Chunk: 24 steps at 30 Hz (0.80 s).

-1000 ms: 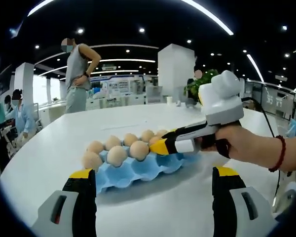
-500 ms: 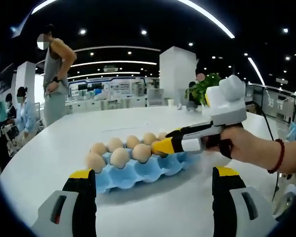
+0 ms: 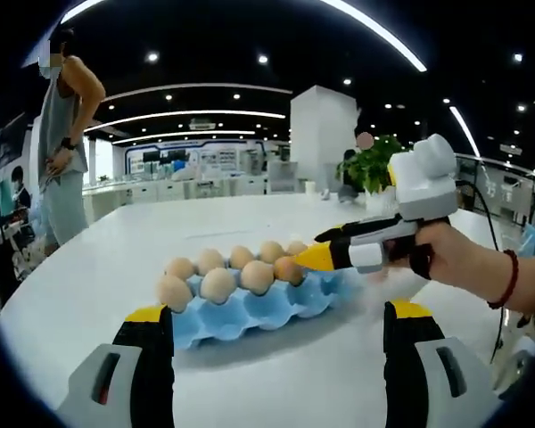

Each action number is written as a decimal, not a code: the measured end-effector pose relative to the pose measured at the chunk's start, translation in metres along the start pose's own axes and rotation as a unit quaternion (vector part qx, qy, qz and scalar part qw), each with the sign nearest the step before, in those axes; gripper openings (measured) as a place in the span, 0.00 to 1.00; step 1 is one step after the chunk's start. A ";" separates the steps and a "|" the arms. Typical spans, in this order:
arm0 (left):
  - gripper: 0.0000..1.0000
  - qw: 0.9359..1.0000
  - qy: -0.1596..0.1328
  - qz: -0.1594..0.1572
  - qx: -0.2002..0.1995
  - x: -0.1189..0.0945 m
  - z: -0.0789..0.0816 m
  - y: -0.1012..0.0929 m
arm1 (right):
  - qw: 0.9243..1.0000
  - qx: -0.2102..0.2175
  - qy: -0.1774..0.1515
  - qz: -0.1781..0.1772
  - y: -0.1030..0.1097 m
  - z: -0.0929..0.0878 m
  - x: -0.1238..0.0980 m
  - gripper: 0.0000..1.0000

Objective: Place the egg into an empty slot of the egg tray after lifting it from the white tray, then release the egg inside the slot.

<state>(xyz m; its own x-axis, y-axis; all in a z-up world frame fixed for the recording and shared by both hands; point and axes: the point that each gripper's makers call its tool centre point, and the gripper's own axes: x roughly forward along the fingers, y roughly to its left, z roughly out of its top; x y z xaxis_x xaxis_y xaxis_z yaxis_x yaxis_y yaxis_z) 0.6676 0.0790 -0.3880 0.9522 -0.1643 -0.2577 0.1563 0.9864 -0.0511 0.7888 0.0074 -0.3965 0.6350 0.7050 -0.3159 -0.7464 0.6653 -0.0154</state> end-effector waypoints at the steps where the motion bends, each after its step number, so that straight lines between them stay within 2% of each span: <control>1: 1.00 1.000 0.000 0.001 -0.001 0.000 0.000 0.000 | 1.000 0.000 0.001 -0.005 -0.002 -0.001 -0.003 0.45; 7: 1.00 1.000 -0.008 -0.002 0.002 0.001 0.002 -0.002 | 1.000 0.001 -0.001 -0.016 -0.011 -0.003 -0.014 0.46; 16: 1.00 1.000 0.000 0.001 0.006 0.001 -0.003 0.001 | 0.999 0.007 0.002 -0.031 -0.026 -0.005 -0.018 0.46; 19: 1.00 1.000 0.001 0.001 0.010 0.001 -0.002 0.001 | 0.999 0.022 0.001 -0.033 -0.030 -0.005 -0.027 0.46; 24: 1.00 1.000 0.002 -0.001 0.012 0.001 -0.001 0.004 | 0.999 0.020 0.003 -0.043 -0.043 -0.006 -0.036 0.47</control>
<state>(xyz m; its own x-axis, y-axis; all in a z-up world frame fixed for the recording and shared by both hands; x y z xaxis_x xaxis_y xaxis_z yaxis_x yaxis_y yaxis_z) 0.6691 0.0828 -0.3894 0.9511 -0.1659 -0.2605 0.1645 0.9860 -0.0275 0.7964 -0.0480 -0.3896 0.6955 0.6429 -0.3208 -0.6801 0.7331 -0.0054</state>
